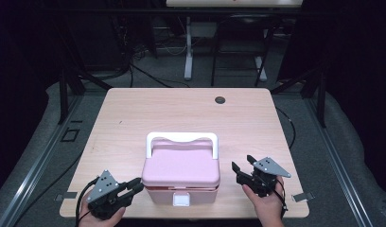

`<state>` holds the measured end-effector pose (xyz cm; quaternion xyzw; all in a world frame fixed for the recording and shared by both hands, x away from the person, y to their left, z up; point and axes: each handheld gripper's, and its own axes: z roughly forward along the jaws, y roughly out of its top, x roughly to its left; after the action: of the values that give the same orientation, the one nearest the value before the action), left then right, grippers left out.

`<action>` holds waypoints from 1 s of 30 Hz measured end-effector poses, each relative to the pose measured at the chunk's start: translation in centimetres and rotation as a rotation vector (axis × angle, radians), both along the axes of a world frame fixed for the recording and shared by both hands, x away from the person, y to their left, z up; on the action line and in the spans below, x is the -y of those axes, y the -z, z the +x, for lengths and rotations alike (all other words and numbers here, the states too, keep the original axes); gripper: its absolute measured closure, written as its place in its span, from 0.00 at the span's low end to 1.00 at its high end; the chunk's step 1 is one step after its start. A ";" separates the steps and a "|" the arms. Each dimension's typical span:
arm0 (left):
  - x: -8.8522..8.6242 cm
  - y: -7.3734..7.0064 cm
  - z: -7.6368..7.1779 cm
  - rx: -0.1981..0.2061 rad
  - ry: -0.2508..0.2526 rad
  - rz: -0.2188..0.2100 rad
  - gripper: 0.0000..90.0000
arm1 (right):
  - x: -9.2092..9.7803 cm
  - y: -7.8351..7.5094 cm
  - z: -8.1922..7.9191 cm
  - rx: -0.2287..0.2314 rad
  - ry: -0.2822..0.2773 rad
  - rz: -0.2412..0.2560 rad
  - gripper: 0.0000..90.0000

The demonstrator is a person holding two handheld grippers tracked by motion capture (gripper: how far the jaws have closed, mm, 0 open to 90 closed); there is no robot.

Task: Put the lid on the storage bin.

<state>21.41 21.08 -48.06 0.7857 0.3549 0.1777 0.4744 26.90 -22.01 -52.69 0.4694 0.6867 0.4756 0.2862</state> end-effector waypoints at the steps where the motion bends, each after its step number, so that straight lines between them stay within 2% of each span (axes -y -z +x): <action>1: 0.1 0.0 0.0 -0.001 -0.002 -0.003 0.85 | 0.0 0.0 0.0 0.000 0.000 0.000 0.39; 11: -0.4 0.8 -0.2 -0.027 -0.010 0.022 0.85 | 0.1 0.0 0.0 0.000 0.002 0.000 0.39; 16: -0.8 0.7 -0.2 -0.017 -0.023 -0.004 0.86 | -0.1 0.0 0.0 0.001 0.000 -0.002 0.39; 30: -1.5 0.8 0.3 -0.022 -0.056 -0.028 0.80 | 0.0 0.0 0.0 0.004 0.004 0.002 0.40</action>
<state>21.72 22.62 -48.83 0.7708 0.3844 0.1772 0.4762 26.94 -22.02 -52.69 0.4700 0.6848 0.4766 0.2881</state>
